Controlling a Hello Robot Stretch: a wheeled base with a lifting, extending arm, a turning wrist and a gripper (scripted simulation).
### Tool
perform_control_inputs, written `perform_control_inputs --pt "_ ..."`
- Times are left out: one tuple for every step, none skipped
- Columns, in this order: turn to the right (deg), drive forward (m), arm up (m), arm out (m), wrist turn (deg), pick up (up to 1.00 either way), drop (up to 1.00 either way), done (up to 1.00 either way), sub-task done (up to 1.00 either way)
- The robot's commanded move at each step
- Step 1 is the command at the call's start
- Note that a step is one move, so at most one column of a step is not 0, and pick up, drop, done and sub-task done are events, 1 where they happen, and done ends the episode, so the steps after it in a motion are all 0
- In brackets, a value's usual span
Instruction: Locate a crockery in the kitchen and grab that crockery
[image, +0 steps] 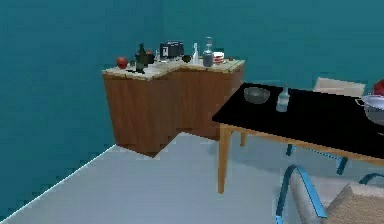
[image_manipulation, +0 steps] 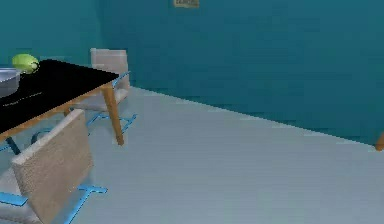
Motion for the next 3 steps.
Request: perform_control_inputs --pt "-3.0 0.0 0.0 0.0 0.0 0.0 0.0 0.0 0.0" --pt "0.0 0.7 0.0 0.0 0.0 0.0 0.0 0.0 0.0" --pt "-45.0 0.0 0.0 0.0 0.0 0.0 0.0 0.0 0.0"
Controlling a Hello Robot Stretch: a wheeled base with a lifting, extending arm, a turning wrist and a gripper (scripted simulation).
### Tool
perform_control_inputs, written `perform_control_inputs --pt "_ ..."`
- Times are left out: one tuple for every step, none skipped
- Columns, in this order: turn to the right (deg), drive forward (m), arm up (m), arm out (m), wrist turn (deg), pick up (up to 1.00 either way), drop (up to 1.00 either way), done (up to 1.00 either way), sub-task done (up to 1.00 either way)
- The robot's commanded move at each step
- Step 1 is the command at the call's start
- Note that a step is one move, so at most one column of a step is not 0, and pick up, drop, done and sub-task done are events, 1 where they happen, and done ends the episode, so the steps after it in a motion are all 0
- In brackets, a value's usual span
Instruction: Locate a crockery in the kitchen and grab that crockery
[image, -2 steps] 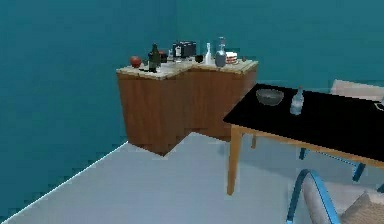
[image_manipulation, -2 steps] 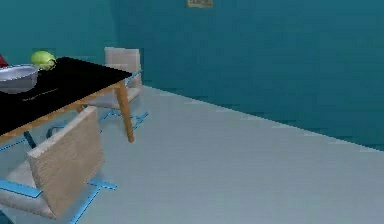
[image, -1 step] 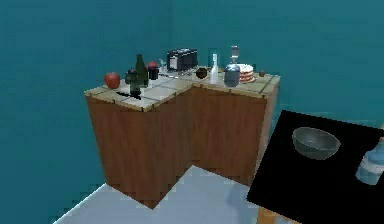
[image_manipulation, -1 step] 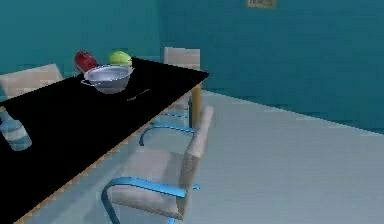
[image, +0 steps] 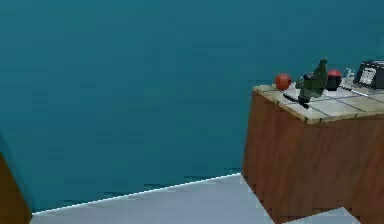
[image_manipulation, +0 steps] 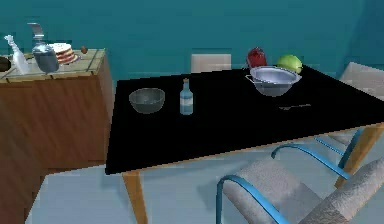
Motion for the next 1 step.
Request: perform_control_inputs --pt "-9.0 0.0 0.0 0.0 0.0 0.0 0.0 0.0 0.0"
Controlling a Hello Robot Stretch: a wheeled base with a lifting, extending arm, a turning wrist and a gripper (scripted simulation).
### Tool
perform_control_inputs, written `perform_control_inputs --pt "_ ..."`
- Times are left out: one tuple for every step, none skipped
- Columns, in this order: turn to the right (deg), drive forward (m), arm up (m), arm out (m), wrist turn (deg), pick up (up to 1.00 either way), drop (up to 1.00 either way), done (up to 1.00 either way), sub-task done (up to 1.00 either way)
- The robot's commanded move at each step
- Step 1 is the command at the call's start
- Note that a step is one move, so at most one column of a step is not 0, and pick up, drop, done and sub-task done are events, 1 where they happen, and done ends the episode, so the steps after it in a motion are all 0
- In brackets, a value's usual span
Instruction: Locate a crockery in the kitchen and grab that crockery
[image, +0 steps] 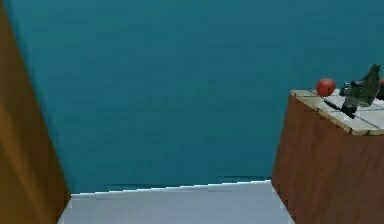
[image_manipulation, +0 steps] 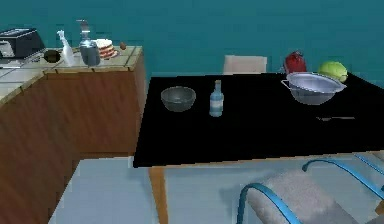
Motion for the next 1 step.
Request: perform_control_inputs --pt "45.0 0.0 0.0 0.0 0.0 0.0 0.0 0.0 0.0"
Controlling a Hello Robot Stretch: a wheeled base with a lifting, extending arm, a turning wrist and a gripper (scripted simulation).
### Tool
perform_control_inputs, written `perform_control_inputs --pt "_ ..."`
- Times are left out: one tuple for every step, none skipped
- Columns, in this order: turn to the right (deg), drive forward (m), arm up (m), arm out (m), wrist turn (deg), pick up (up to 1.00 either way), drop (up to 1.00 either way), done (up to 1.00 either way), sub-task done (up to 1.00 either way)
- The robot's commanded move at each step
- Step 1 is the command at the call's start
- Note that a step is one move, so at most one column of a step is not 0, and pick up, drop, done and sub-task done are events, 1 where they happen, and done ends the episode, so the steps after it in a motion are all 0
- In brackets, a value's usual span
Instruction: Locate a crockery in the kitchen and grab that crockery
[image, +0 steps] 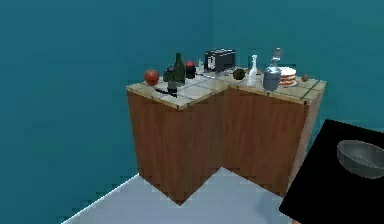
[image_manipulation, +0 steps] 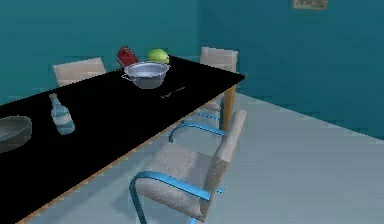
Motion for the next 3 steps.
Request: perform_control_inputs --pt "9.0 0.0 0.0 0.0 0.0 0.0 0.0 0.0 0.0" --pt "0.0 0.7 0.0 0.0 0.0 0.0 0.0 0.0 0.0" --pt "9.0 0.0 0.0 0.0 0.0 0.0 0.0 0.0 0.0"
